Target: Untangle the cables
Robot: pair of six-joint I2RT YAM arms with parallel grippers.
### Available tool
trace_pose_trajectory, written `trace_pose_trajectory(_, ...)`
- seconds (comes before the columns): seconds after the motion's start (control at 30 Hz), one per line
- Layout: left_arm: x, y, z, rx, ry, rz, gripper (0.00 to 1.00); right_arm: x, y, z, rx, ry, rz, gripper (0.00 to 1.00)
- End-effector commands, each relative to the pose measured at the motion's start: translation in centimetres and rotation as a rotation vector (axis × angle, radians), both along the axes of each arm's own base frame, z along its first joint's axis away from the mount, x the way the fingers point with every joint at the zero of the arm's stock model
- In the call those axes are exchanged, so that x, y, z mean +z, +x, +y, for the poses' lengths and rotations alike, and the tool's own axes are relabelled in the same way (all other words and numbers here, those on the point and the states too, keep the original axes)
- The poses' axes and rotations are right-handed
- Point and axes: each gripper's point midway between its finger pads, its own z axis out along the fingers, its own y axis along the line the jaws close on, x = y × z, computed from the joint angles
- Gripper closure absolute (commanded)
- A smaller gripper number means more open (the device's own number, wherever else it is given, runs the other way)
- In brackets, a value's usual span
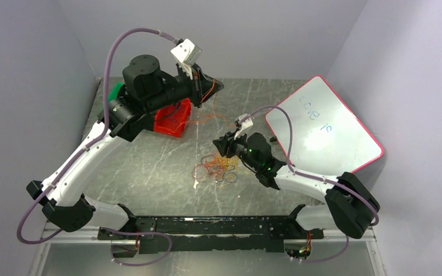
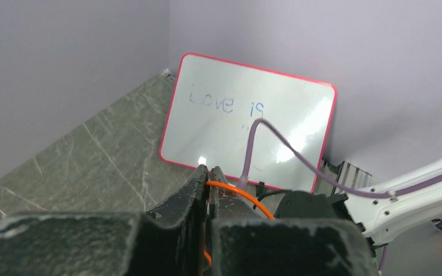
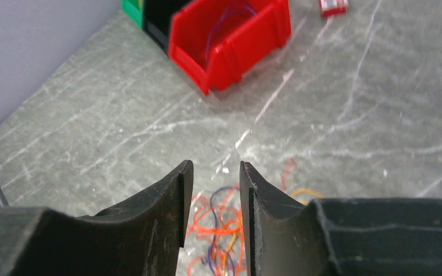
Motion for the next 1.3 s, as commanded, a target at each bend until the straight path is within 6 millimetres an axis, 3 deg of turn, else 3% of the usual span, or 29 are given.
trace_pose_trajectory(0.0, 4.0, -1.2, 1.0, -0.008, -0.046, -0.055, 0.93, -3.1, -0.4, -1.2, -0.062, 0.025, 0.080, 0.62)
trace_pose_trajectory(0.2, 6.8, -1.1, 1.8, 0.017, -0.049, -0.107, 0.93, -6.6, -2.1, -2.4, -0.065, 0.012, 0.160, 0.62)
trace_pose_trajectory(0.47, 5.7, 0.6, 3.0, 0.123, 0.010, -0.095, 0.93, -5.0, -3.4, -4.0, -0.073, 0.013, 0.146, 0.59)
trace_pose_trajectory(0.73, 1.4, 5.3, 6.6, 0.316, 0.150, -0.026, 0.93, -2.4, -4.7, -4.7, -0.043, 0.017, 0.119, 0.56)
trace_pose_trajectory(0.97, -2.5, 10.6, 13.6, 0.517, 0.238, 0.041, 0.93, -1.1, -5.3, -5.4, -0.048, 0.022, 0.112, 0.55)
trace_pose_trajectory(1.27, -7.0, 16.0, 20.2, 0.722, 0.359, 0.097, 0.93, -1.3, -6.2, -6.0, -0.037, 0.006, 0.136, 0.52)
